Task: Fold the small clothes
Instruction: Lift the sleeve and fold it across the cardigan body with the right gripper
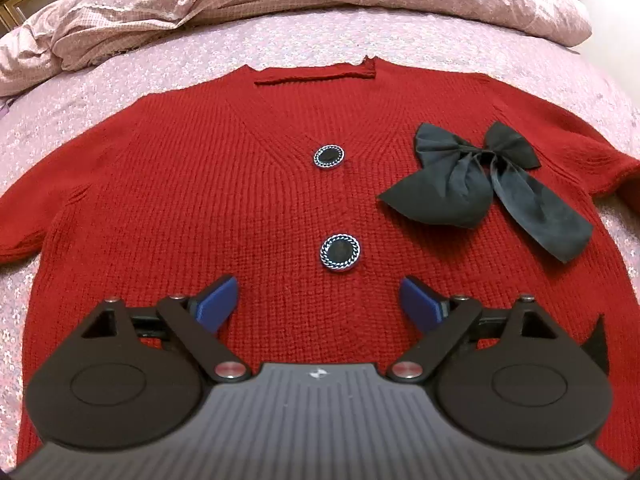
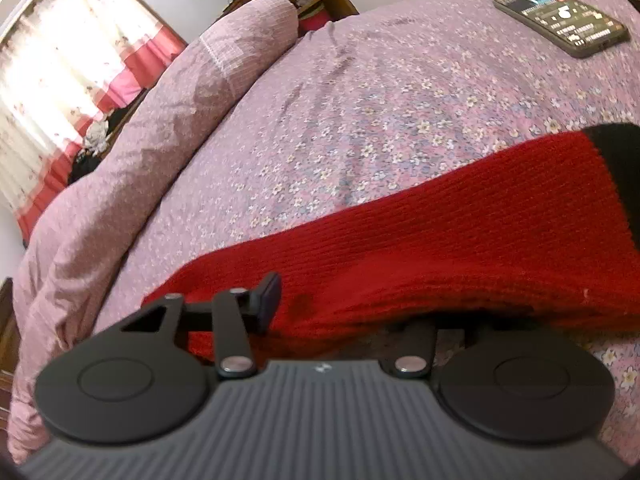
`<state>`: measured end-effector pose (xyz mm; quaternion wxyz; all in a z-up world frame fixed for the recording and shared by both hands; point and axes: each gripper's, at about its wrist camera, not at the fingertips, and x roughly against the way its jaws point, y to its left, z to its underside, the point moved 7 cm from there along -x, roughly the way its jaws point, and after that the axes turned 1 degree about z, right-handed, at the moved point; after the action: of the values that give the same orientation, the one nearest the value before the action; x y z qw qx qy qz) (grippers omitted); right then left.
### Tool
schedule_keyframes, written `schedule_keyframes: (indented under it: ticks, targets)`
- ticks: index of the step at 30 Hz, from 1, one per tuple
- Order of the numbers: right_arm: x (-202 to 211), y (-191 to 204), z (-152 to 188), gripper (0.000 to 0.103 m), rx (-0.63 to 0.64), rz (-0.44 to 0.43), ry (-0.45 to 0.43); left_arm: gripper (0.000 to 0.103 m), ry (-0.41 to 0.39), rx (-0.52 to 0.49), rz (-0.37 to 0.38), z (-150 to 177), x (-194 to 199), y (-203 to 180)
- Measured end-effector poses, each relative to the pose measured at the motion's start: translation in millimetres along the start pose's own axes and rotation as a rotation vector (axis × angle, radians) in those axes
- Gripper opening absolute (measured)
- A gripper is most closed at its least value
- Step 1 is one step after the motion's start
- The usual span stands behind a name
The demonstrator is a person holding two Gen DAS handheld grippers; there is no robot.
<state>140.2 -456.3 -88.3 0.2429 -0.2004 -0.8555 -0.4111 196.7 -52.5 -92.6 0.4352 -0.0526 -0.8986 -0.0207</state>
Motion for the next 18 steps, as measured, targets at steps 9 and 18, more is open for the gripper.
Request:
schedule_keyframes:
  ticks: [9,18]
  targets:
    - [18.2,17.7,-8.5,0.013,0.089,-0.045,-0.072,0.099,0.024,0.013,0.008,-0.9,-4.7,3.8]
    - [50.0,93.0,-12.8,0.012,0.250,-0.262,-0.122,0.098,0.020,0.046,0.022,-0.8,9.6,11.3]
